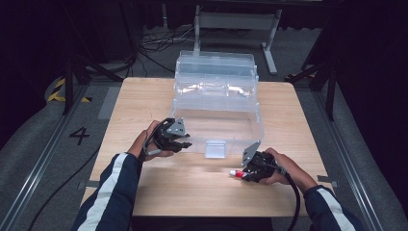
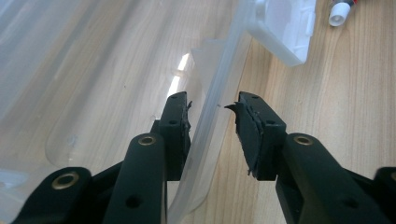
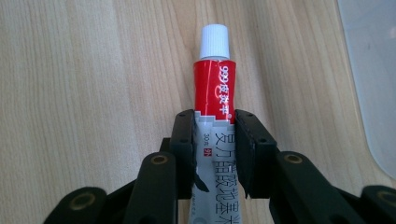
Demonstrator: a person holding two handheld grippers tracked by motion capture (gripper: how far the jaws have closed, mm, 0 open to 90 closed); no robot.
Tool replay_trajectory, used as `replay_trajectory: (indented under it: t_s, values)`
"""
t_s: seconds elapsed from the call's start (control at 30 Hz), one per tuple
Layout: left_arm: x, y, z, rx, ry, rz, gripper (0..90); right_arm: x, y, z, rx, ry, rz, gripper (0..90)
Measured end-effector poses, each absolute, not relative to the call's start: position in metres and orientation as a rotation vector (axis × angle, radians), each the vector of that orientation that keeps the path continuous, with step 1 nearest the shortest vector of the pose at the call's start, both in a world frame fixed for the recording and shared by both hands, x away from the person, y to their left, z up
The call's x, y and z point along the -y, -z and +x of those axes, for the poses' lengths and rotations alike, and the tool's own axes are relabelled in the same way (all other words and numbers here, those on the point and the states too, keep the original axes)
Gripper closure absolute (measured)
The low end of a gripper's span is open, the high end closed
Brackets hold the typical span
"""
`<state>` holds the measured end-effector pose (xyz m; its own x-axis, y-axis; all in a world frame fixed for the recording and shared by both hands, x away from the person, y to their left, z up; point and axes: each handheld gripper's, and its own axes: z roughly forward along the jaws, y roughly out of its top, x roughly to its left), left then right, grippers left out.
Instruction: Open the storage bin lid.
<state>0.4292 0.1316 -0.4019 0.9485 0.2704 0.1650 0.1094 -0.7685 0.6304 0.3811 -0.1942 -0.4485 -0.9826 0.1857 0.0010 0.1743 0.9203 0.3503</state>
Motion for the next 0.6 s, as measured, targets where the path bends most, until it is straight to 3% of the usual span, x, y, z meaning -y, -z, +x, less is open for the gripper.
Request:
replay_trajectory:
  t_s: [0.6]
  values:
    - [-0.154,0.378,0.411,-0.296,-0.426,2.392,61.3,0.206,0.447,0.38,-3.014,-0.574,0.314,70.9]
